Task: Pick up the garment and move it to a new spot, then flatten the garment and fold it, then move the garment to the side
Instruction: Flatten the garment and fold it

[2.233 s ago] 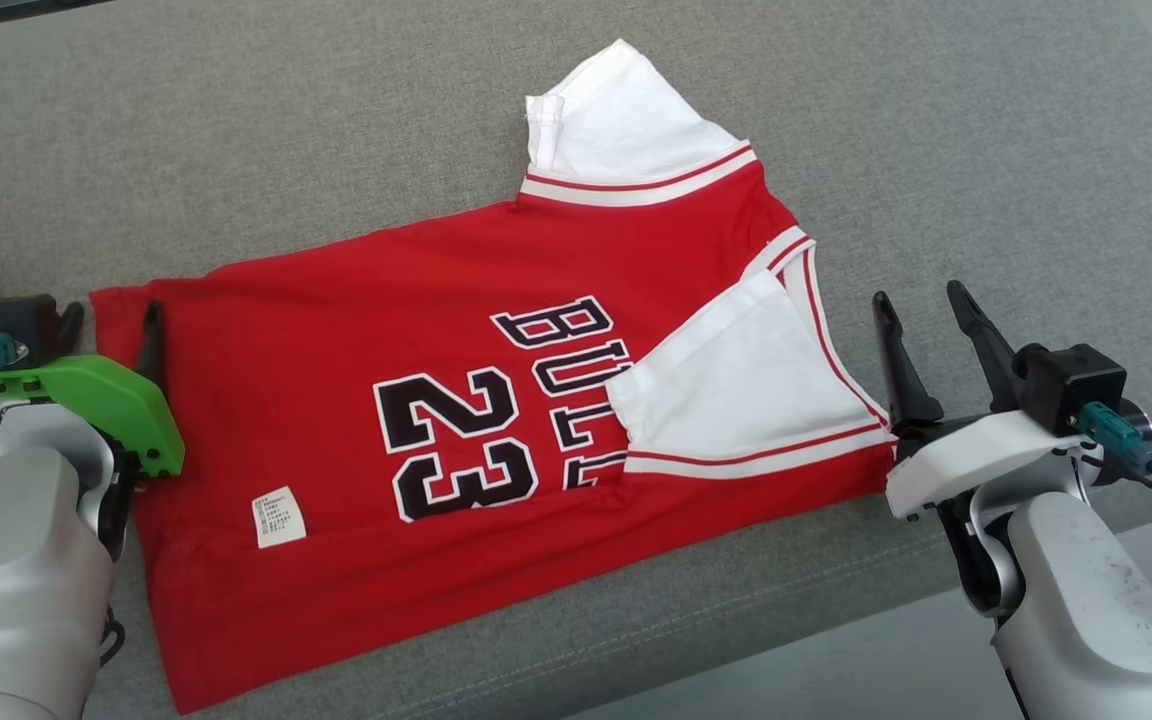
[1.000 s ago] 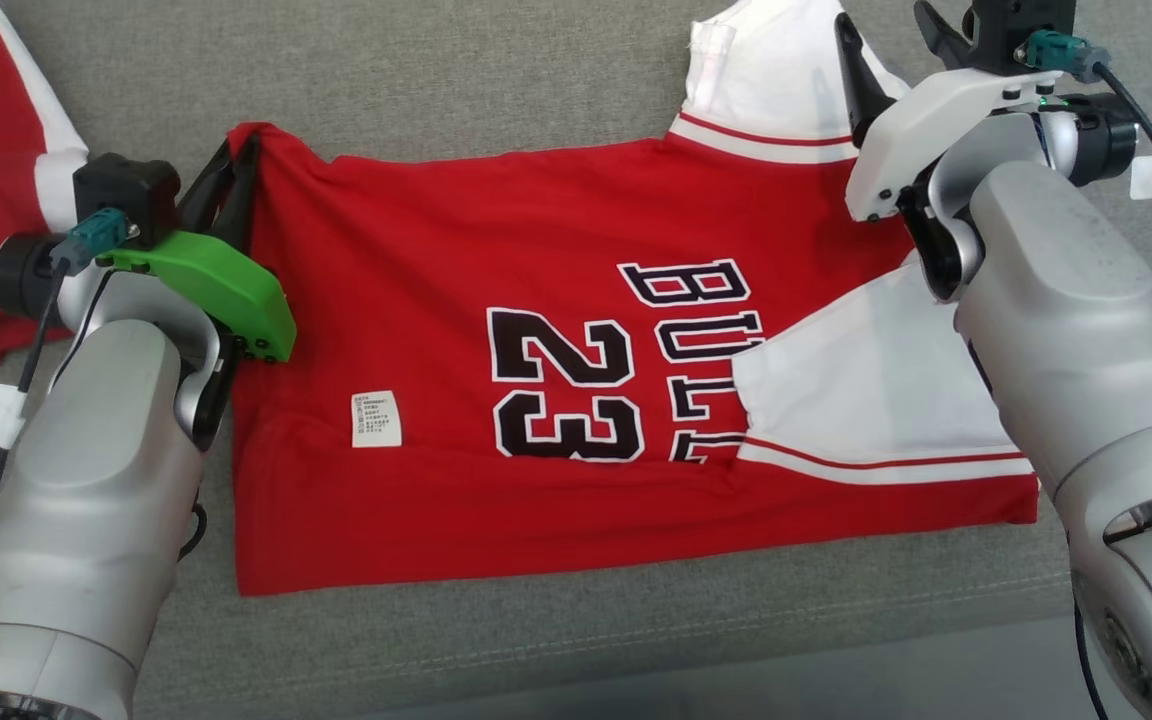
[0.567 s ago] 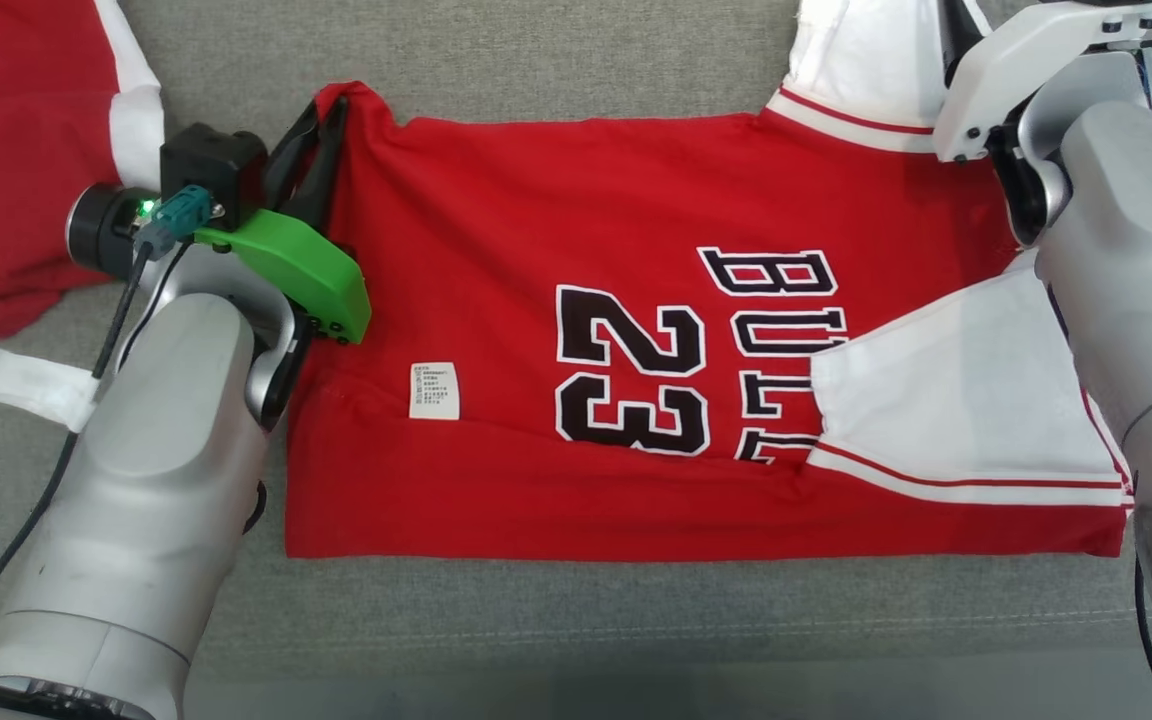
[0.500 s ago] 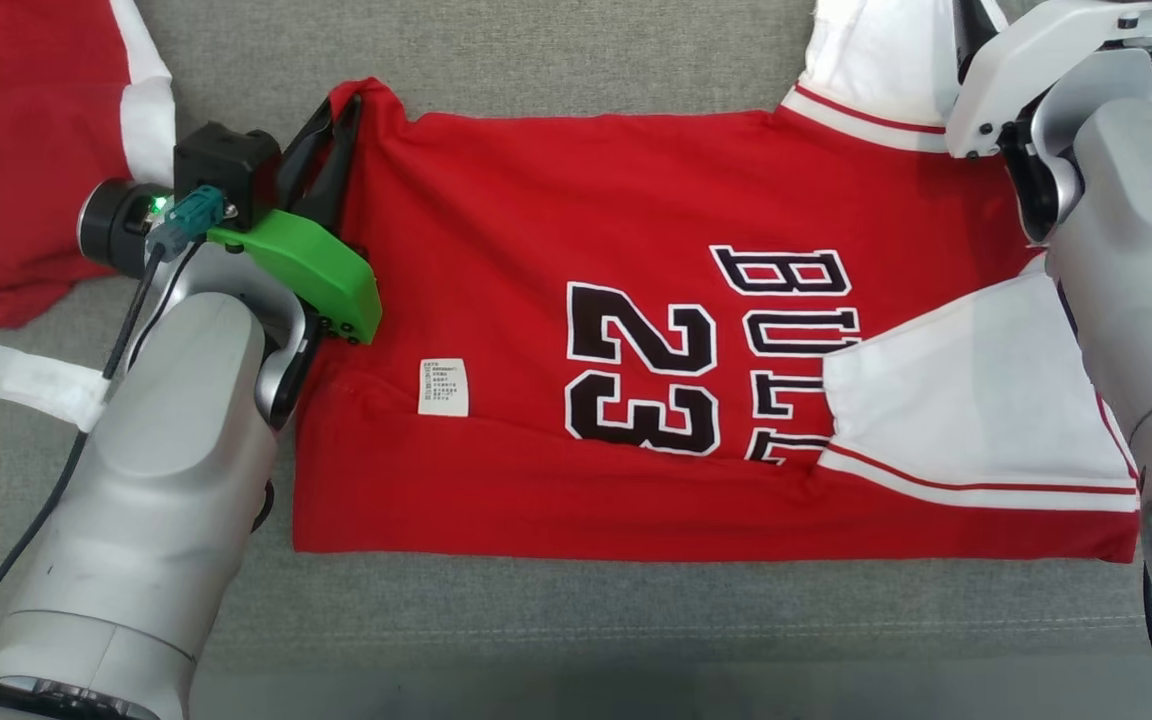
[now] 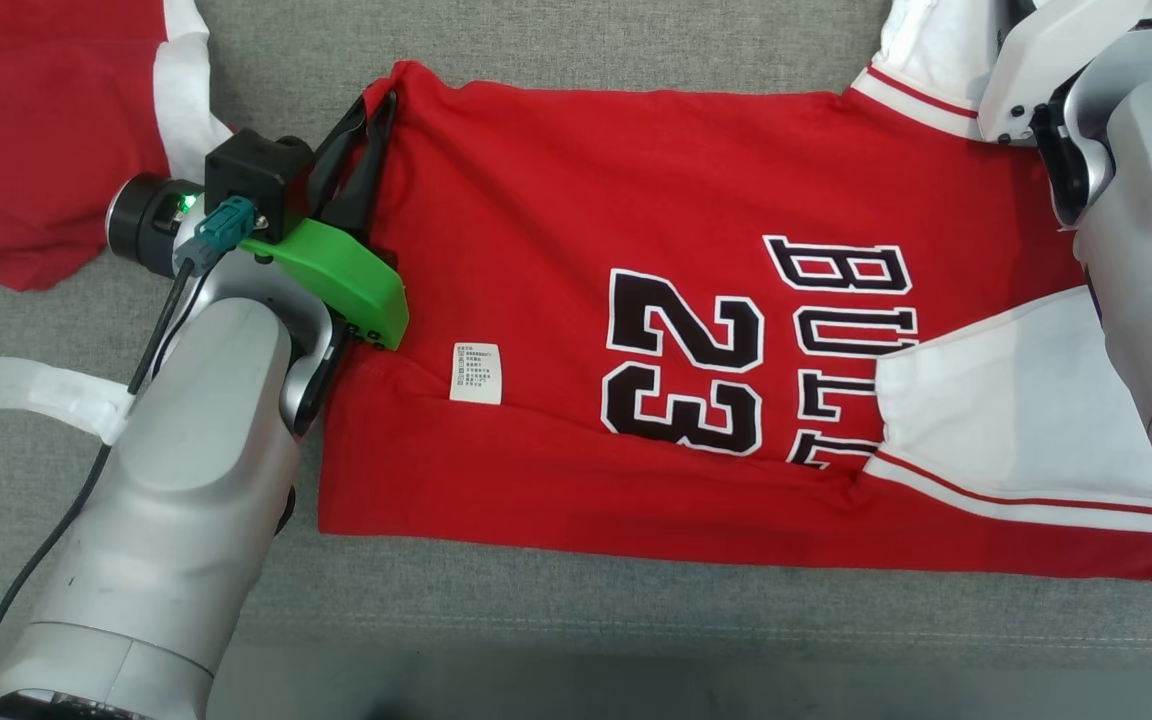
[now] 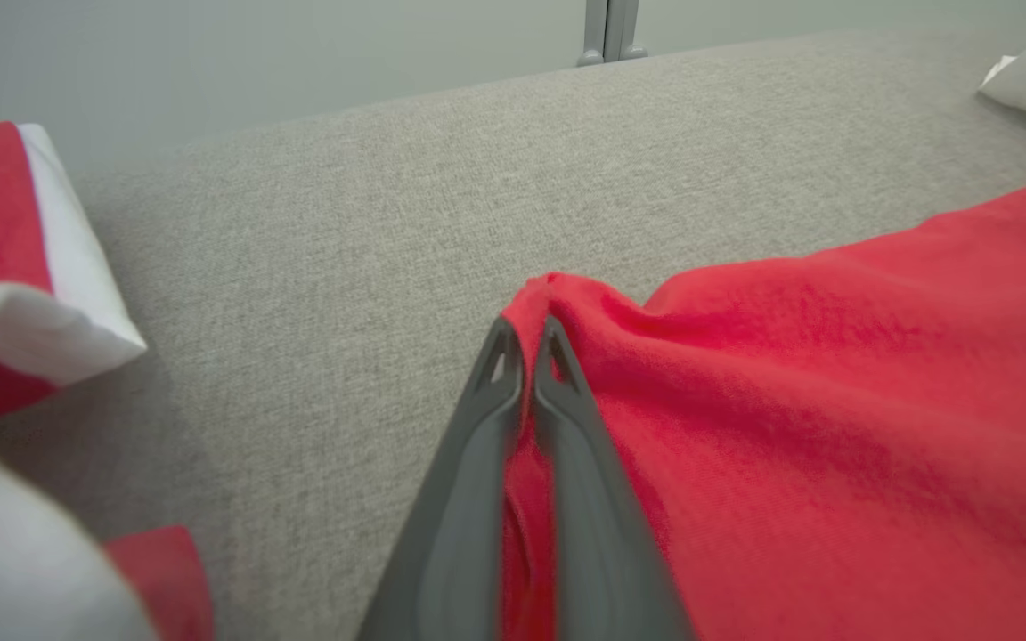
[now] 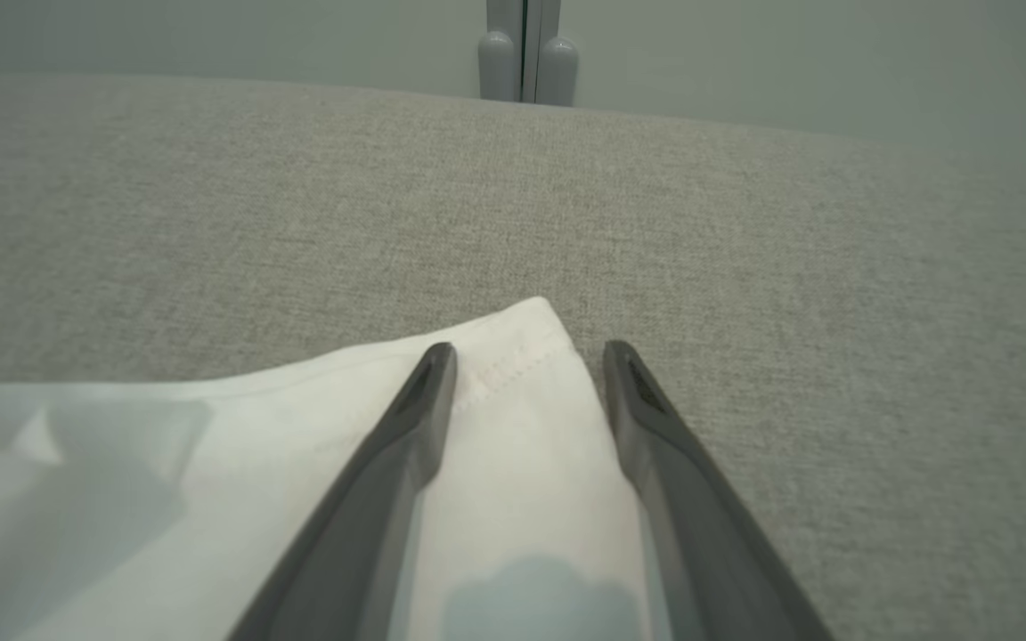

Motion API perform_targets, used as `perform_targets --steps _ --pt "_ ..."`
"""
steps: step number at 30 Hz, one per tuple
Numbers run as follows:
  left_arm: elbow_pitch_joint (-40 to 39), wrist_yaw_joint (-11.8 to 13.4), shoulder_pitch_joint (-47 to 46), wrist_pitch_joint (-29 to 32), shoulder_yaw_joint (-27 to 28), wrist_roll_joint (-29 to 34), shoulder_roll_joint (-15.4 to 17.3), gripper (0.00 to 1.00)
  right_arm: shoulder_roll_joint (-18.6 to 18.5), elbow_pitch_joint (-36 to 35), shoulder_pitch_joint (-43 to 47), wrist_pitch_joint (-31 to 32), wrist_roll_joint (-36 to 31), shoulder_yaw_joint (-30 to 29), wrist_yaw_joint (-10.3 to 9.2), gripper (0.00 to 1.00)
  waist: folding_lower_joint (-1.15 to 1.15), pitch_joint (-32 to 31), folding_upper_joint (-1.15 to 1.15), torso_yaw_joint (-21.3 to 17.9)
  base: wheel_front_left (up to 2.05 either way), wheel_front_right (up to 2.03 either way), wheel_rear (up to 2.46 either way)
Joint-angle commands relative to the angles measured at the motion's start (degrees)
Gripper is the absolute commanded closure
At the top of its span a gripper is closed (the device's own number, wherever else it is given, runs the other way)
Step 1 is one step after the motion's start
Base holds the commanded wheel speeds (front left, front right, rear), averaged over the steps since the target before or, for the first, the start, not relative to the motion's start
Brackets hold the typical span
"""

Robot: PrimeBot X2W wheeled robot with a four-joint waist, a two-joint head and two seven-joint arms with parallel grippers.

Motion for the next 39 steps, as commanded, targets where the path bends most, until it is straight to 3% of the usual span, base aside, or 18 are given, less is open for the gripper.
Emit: perform_targets --steps 1,9,21,28,39 --pt "-0.5 0.0 0.7 -0.2 0.3 0.4 -0.1 1.00 0.1 0.7 0.5 0.5 -1.9 -1.0 -0.10 1.00 0.00 0.0 0.00 0.0 0.00 0.00 0.00" --pt "-1.4 -0.1 1.5 -0.2 2.5 0.0 0.8 1.00 1.1 0.3 0.1 -3.1 -6.0 -4.3 -0.10 1.00 0.00 -0.9 0.00 -1.3 0.00 0.00 0.00" --pt "-1.4 -0.2 3.8 -0.2 5.9 -0.7 2.3 1.00 0.9 -4.5 3.7 -5.1 -3.6 -4.2 -0.10 1.00 0.00 -4.5 0.00 -4.1 0.00 0.00 0.00" --pt "-1.8 -0.2 6.1 -0.2 7.4 -1.0 2.9 1.00 1.4 -12.2 8.8 -5.1 3.4 0.7 -0.10 1.00 0.00 -6.9 0.00 -5.2 0.00 0.00 0.00" --pt "-6.0 -0.2 11.6 -0.2 6.5 -3.3 4.2 1.00 -3.5 -25.5 19.4 -5.1 21.7 14.2 -0.10 1.00 0.00 -9.3 0.00 -6.2 0.00 0.00 0.00"
